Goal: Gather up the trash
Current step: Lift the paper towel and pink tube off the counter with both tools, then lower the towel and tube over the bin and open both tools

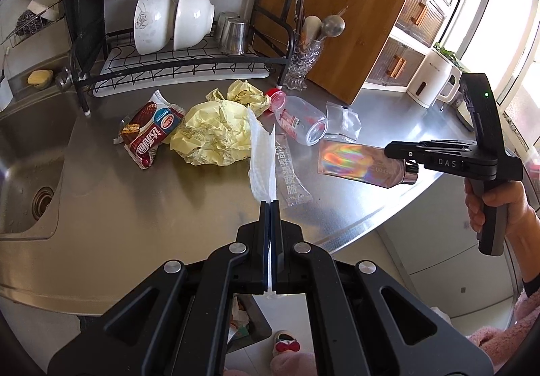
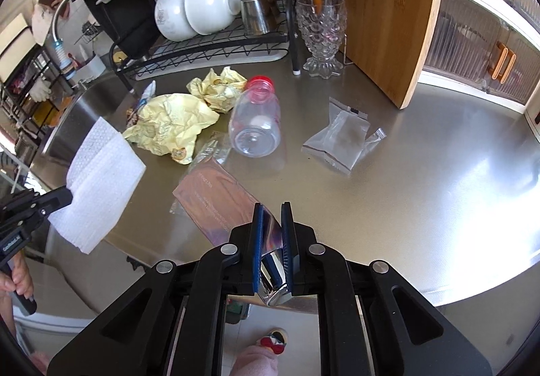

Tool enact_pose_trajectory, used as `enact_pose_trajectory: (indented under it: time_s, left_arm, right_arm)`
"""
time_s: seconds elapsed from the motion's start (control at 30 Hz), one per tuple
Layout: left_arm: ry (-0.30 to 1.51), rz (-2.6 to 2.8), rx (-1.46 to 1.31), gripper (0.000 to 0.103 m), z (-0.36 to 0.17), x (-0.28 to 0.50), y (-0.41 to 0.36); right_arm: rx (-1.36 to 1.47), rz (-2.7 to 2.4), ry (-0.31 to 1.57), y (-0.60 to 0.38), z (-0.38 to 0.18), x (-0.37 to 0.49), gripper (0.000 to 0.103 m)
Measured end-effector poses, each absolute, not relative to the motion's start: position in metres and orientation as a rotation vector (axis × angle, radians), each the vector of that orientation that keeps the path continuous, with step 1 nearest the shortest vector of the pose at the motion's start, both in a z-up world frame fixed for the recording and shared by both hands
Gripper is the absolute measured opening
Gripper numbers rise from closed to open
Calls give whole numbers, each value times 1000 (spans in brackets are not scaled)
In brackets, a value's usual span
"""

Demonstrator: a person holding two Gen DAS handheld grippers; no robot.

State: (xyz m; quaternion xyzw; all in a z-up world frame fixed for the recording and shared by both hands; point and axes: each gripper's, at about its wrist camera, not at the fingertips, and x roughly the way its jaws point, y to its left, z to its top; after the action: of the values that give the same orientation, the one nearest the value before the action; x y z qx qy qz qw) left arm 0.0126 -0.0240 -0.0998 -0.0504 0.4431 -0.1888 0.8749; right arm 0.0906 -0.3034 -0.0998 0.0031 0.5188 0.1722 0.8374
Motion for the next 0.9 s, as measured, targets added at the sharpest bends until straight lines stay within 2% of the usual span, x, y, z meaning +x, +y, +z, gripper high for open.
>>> enact_pose_trajectory:
  time_s: [0.27,0.5,0.9]
  left_arm:
    - [946,-383,-97,0,-92,-31,-1]
    - [1012,-354,-95,0,-110,-81,25]
    - [1224,-316,-176,0,-214,-127,46]
  right_arm:
    - [17,470,1109,-255,-98,45,11]
    - [12,516,1160,-219,-119,-5,11]
    - [29,459,1326,-184,-209,-67,12]
